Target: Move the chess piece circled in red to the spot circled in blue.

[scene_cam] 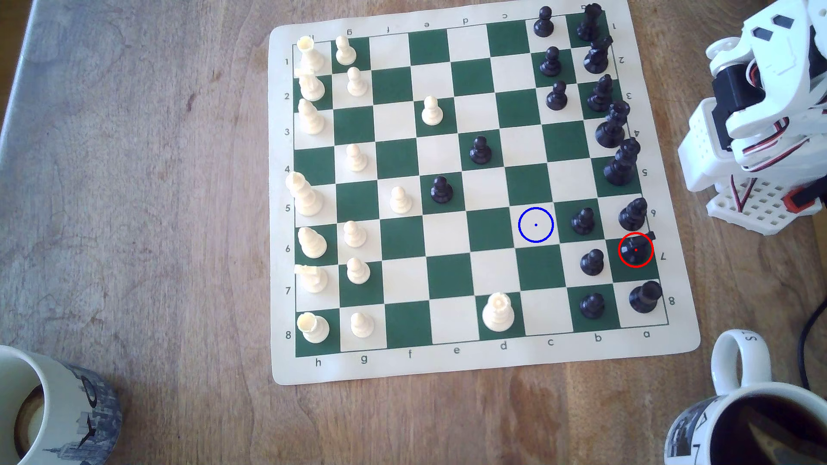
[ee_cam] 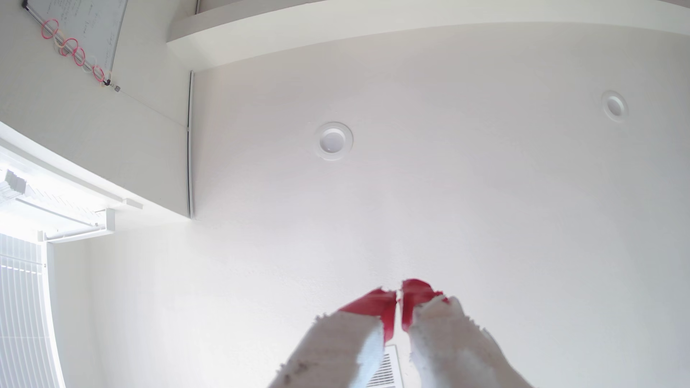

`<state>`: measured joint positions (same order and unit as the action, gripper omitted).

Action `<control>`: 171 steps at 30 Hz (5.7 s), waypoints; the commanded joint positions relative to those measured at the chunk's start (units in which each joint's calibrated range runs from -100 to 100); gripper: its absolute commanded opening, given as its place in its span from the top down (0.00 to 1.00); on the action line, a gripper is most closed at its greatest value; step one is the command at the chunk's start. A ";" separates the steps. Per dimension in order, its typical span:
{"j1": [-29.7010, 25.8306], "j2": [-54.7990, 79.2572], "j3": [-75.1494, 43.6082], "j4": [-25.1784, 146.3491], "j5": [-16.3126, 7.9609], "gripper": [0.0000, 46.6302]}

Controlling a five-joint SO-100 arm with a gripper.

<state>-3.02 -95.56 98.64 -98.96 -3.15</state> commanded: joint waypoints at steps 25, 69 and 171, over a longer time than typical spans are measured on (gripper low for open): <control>2.59 -0.11 -24.66 98.80 -0.29 1.00; -16.26 18.22 -41.16 186.92 3.22 0.81; -12.27 52.44 -49.96 164.73 -0.29 0.99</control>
<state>-18.66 -45.04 50.75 69.64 -4.18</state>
